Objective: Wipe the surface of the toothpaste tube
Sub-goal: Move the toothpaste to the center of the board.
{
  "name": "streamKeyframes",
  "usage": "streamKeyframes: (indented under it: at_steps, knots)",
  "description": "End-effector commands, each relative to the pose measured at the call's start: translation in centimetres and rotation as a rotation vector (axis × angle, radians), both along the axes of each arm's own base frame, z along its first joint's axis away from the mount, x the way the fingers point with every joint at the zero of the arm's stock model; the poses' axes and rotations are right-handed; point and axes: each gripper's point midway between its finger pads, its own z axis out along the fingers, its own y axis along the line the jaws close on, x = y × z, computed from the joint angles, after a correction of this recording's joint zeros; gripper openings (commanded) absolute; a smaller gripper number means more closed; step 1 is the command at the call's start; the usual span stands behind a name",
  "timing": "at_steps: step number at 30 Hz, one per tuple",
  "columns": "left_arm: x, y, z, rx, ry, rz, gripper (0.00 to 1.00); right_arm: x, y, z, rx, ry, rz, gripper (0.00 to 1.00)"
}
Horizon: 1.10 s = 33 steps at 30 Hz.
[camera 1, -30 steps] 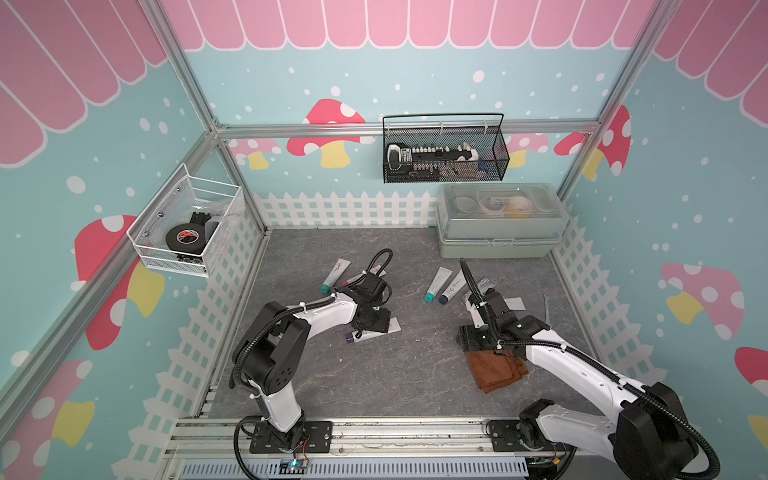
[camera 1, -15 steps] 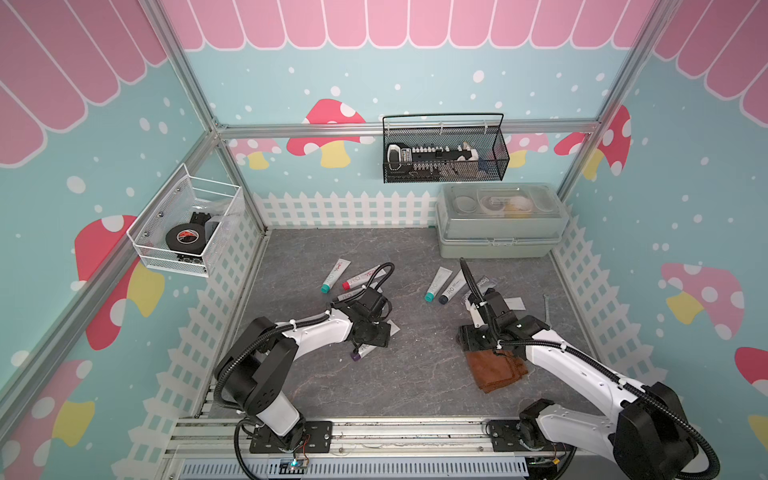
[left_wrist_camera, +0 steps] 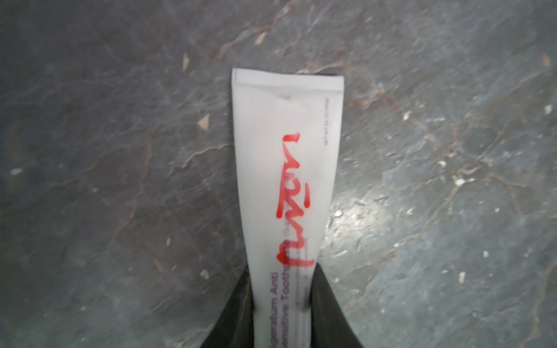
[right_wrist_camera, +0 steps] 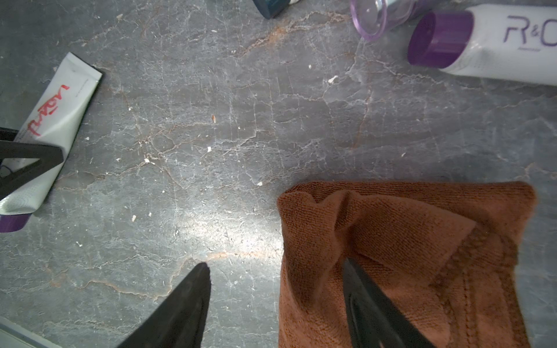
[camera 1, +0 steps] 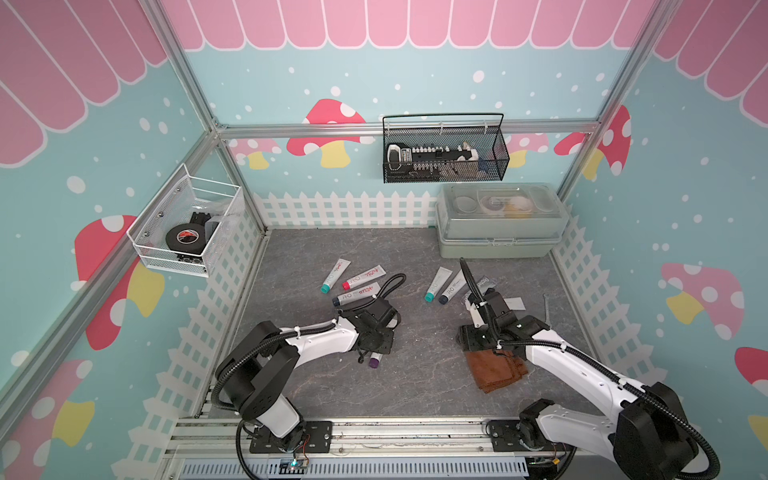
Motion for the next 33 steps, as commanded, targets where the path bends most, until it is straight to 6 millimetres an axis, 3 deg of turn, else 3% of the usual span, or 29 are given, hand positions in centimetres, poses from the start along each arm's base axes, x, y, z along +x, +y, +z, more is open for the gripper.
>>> streamKeyframes:
  at_steps: [1,8,13,16,18,21,25,33]
  knots:
    - [-2.1,-1.3,-2.7,0.044,0.069,-0.074,0.21,-0.5,-0.2,0.0,0.005,0.000,0.010,0.69]
    - [-2.0,-10.1,-0.9,-0.112,-0.005,-0.321,0.24,-0.5,-0.5,0.2,-0.005,-0.003,-0.006,0.69]
    - [-2.1,-13.1,-0.9,-0.122,-0.011,-0.432,0.27,-0.7,-0.6,0.4,0.001,-0.009,-0.012,0.69]
    - [-1.9,-13.0,-0.7,-0.105,-0.020,-0.428,0.37,-0.6,-0.6,0.4,-0.002,-0.007,-0.014,0.69]
    - [-1.7,-12.1,-0.2,-0.097,-0.052,-0.396,0.47,-0.7,-0.6,0.2,-0.005,-0.002,-0.013,0.69]
    - [-2.0,-10.5,0.5,-0.115,-0.106,-0.349,0.52,-0.6,-0.6,0.1,-0.009,0.001,-0.011,0.69]
    - [-2.8,-9.0,1.5,-0.186,-0.174,-0.288,0.54,-0.5,-0.6,-0.1,-0.016,0.009,-0.009,0.69]
    - [-4.6,-9.4,1.6,-0.268,-0.244,-0.312,0.54,-0.4,-0.6,-0.4,-0.028,0.024,-0.010,0.69]
